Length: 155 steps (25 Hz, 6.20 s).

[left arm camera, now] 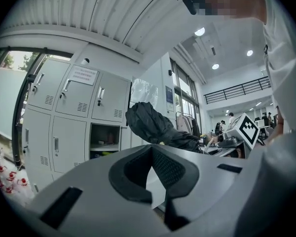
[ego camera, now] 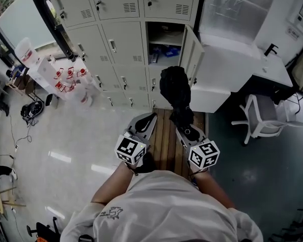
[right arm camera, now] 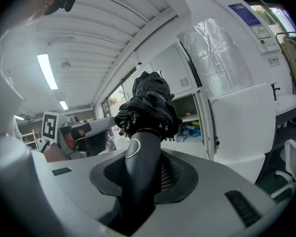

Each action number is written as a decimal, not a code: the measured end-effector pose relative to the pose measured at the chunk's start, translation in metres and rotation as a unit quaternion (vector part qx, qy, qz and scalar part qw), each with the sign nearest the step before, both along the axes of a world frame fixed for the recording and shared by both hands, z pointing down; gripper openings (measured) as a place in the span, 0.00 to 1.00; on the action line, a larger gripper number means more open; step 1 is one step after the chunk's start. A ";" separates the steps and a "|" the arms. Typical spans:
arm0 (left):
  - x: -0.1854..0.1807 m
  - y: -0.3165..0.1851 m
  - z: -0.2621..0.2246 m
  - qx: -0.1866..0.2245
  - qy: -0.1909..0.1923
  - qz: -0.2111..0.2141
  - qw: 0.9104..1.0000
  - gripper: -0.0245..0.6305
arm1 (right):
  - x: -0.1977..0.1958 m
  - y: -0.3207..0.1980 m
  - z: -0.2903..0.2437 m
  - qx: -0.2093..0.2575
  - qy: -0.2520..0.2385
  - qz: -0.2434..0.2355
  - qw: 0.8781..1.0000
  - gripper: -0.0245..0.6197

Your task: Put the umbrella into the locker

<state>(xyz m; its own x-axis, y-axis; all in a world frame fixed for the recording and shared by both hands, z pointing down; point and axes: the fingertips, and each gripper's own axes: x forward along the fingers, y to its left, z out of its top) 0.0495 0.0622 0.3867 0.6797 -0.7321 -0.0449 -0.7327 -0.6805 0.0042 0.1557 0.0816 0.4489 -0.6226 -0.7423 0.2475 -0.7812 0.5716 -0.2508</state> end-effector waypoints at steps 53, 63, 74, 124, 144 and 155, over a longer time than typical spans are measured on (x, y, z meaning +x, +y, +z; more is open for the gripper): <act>-0.031 -0.348 0.030 -0.017 -0.021 -0.005 1.000 0.05 | -0.041 -0.331 0.071 -0.086 0.010 -0.018 0.996 0.26; -0.037 -0.381 0.046 -0.042 -0.021 0.007 0.999 0.05 | -0.046 -0.358 0.078 -0.104 0.018 -0.013 0.994 0.26; -0.051 -0.412 0.046 -0.042 -0.021 0.040 0.998 0.05 | -0.052 -0.387 0.090 -0.124 0.024 0.028 0.992 0.26; -0.061 -0.520 0.204 -0.115 -0.099 0.051 0.987 0.05 | -0.070 -0.622 0.255 -0.155 0.107 0.038 0.981 0.27; -0.070 -0.541 0.211 -0.121 -0.113 0.028 0.986 0.05 | -0.085 -0.732 0.298 -0.152 0.150 0.061 0.975 0.27; -0.071 -0.537 0.215 -0.123 -0.114 0.029 0.985 0.05 | -0.086 -0.733 0.319 -0.183 0.204 0.064 0.959 0.29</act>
